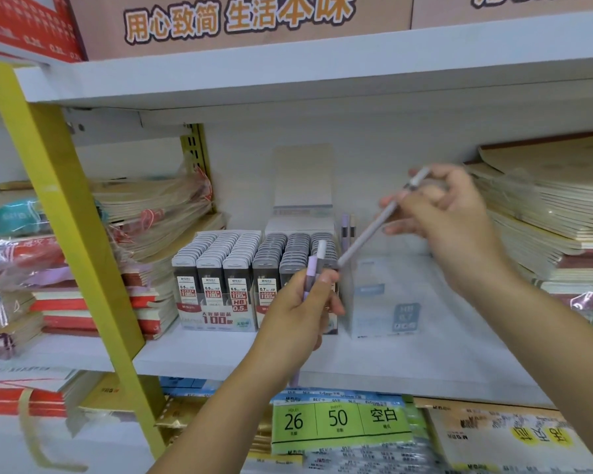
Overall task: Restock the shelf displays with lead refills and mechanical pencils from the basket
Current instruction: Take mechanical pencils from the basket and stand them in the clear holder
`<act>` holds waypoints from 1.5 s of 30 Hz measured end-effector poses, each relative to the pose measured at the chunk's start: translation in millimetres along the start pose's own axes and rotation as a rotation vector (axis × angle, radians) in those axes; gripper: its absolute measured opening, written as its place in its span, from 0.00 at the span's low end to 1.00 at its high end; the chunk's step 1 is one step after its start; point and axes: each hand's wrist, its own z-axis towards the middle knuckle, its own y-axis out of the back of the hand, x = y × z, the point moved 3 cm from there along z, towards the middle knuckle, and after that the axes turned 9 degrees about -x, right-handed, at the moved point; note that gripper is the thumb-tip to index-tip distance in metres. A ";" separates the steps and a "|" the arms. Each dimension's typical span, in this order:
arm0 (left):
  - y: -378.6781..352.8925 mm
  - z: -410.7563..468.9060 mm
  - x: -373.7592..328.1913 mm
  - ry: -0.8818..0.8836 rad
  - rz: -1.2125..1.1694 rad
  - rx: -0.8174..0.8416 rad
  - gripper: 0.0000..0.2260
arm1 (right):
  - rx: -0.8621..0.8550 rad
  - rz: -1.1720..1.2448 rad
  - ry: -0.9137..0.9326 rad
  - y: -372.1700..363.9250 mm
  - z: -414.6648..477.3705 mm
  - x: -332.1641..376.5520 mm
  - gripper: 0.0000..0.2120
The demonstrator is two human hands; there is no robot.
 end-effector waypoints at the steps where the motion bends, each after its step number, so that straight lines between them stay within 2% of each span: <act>1: 2.1 1.1 1.3 0.024 -0.033 -0.007 0.10 | -0.029 -0.085 0.098 5.8 7.8 0.9 0.12; 3: 6.3 2.3 3.4 0.049 -0.068 -0.018 0.11 | 0.017 -0.348 0.267 9.4 20.1 -3.4 0.14; 5: 9.1 2.7 3.6 0.042 -0.058 -0.022 0.11 | 0.124 -0.609 0.342 5.3 27.3 -15.5 0.18; 7: 9.8 2.2 2.7 0.023 -0.034 -0.018 0.10 | 0.212 -0.732 0.360 -0.9 31.0 -27.9 0.20; 11: 11.0 2.0 1.9 -0.004 -0.011 -0.013 0.10 | 0.298 -0.860 0.412 -9.3 37.5 -46.4 0.17; 18: 16.8 1.4 2.9 -0.022 0.000 -0.020 0.14 | 0.354 -0.909 0.373 -14.2 43.4 -58.3 0.15; 24: 17.5 1.0 3.3 -0.033 0.008 -0.020 0.10 | 0.304 -0.893 0.358 -15.4 45.5 -58.5 0.15; 39: 15.0 1.3 3.5 -0.040 0.015 -0.007 0.09 | 0.266 -0.907 0.341 -19.1 43.9 -59.8 0.13; 45: 15.6 1.7 4.3 -0.045 0.011 -0.007 0.09 | 0.344 -1.012 0.336 -21.0 43.7 -61.5 0.12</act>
